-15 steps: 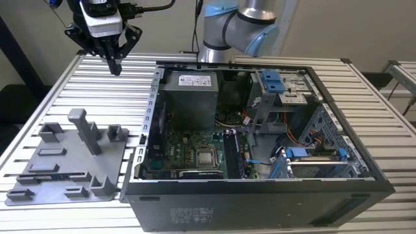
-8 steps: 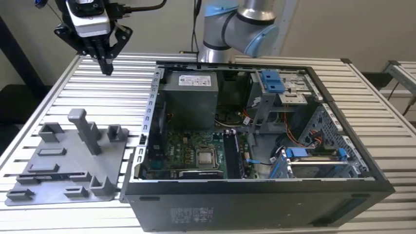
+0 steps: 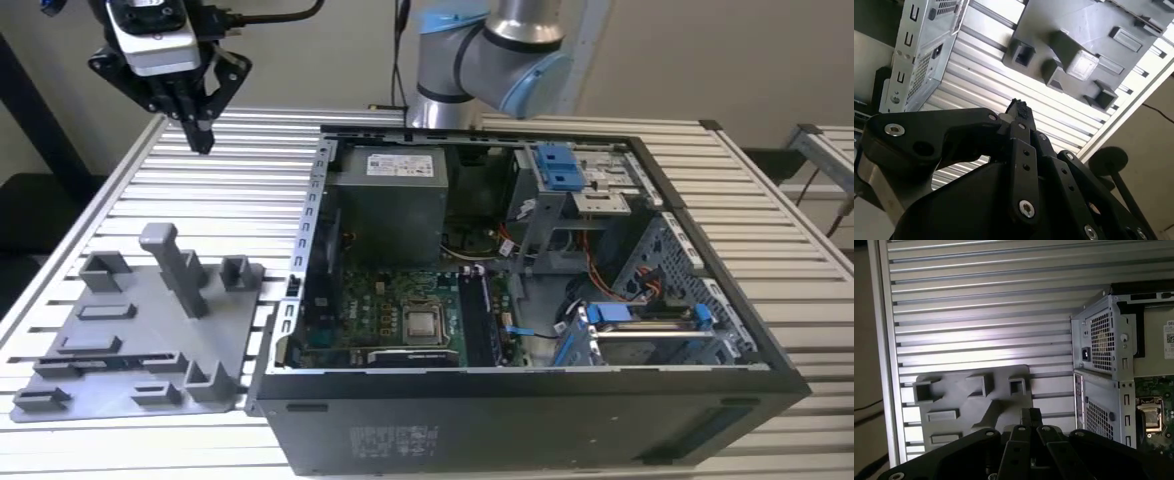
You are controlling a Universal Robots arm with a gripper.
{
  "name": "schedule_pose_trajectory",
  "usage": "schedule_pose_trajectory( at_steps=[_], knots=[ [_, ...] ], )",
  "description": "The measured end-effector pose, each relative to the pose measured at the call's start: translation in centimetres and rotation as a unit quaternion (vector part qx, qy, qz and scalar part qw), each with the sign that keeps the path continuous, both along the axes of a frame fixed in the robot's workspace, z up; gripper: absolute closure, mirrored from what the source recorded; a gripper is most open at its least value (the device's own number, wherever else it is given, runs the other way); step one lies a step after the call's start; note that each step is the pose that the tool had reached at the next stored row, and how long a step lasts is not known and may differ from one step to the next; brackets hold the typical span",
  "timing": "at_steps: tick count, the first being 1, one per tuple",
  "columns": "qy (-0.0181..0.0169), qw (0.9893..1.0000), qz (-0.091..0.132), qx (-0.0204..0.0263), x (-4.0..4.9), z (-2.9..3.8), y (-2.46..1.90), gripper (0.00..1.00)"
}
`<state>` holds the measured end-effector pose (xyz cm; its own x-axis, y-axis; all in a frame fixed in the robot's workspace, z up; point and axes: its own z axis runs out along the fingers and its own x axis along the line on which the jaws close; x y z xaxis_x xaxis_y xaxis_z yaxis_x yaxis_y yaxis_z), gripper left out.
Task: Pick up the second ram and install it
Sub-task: 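Reach for the second ram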
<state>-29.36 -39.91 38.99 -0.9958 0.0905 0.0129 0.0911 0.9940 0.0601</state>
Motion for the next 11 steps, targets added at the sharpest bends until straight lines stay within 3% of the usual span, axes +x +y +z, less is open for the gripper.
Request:
schedule_pose_trajectory(
  at_steps=[11],
  knots=[
    [0.0042, 1.0000, 0.000, 0.0024, -2.70, -0.02, 0.00, 0.89]
  ],
)
